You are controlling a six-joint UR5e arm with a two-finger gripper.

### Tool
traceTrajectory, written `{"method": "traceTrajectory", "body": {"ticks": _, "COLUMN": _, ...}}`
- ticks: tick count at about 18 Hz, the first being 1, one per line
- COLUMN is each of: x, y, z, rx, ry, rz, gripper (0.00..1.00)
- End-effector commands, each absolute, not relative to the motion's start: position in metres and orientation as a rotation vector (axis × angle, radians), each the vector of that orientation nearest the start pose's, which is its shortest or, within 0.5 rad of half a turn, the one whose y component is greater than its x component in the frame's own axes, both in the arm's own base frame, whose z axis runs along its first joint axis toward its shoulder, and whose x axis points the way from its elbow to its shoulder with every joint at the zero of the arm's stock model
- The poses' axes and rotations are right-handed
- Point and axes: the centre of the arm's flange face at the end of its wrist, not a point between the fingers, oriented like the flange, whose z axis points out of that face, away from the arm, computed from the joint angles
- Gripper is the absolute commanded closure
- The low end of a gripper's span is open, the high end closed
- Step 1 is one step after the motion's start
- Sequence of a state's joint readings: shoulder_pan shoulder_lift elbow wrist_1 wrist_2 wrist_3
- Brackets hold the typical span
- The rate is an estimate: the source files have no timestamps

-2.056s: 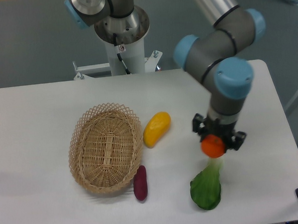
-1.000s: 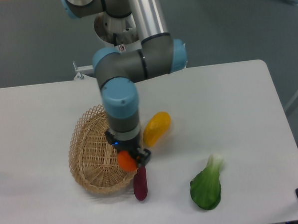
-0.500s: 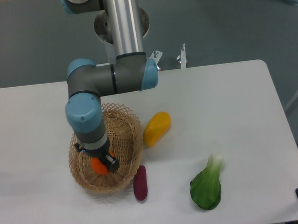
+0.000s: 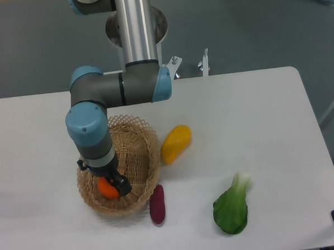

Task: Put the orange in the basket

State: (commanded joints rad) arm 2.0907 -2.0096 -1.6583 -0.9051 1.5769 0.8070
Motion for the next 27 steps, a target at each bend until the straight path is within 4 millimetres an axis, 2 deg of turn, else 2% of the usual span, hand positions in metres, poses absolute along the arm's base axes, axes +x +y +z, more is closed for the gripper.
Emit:
{"method": "traceTrajectory", "body": {"ticks": 1, "x": -0.221, "y": 0.605, "z": 0.283, "rx": -2.987, "ry": 0.356, "rz": 0.176, "gripper": 0.0}}
{"method": "traceTrajectory", "body": {"ticks": 2, "x": -0.237, "y": 0.6, "z": 0.293, "rx": -2.974, "ry": 0.304, "rz": 0.197, "gripper": 0.0}}
{"method": "traceTrajectory", "body": {"ticks": 3, "x": -0.262, "y": 0.593, "z": 0.304, "rx": -2.958, "ry": 0.234, "rz": 0.224, "gripper": 0.0}}
{"method": "traceTrajectory", "body": {"ticks": 5, "x": -0.289, "y": 0.586, "z": 0.318, "rx": -2.942, "ry": 0.189, "rz": 0.256, "gripper": 0.0}}
{"method": "traceTrajectory", "body": {"ticks": 6, "x": -0.315, "y": 0.577, "z": 0.325, "rx": -2.939, "ry": 0.139, "rz": 0.276, "gripper": 0.0}}
{"method": "traceTrajectory", "body": {"ticks": 8, "x": -0.348, "y": 0.561, "z": 0.333, "rx": -2.939, "ry": 0.091, "rz": 0.295, "gripper": 0.0}}
{"method": "traceTrajectory", "body": {"ticks": 11, "x": -0.384, "y": 0.537, "z": 0.334, "rx": -2.95, "ry": 0.112, "rz": 0.311, "gripper": 0.0}}
{"method": "traceTrajectory", "body": {"ticks": 14, "x": -0.431, "y": 0.501, "z": 0.334, "rx": -2.987, "ry": 0.154, "rz": 0.293, "gripper": 0.0}}
{"method": "traceTrajectory", "body": {"ticks": 18, "x": -0.464, "y": 0.471, "z": 0.332, "rx": -3.009, "ry": 0.22, "rz": 0.287, "gripper": 0.0}}
{"method": "traceTrajectory", "body": {"ticks": 22, "x": -0.491, "y": 0.443, "z": 0.333, "rx": -3.057, "ry": 0.318, "rz": 0.185, "gripper": 0.0}}
{"method": "traceTrajectory", "body": {"ticks": 27, "x": -0.505, "y": 0.437, "z": 0.328, "rx": -3.053, "ry": 0.392, "rz": 0.185, "gripper": 0.0}}
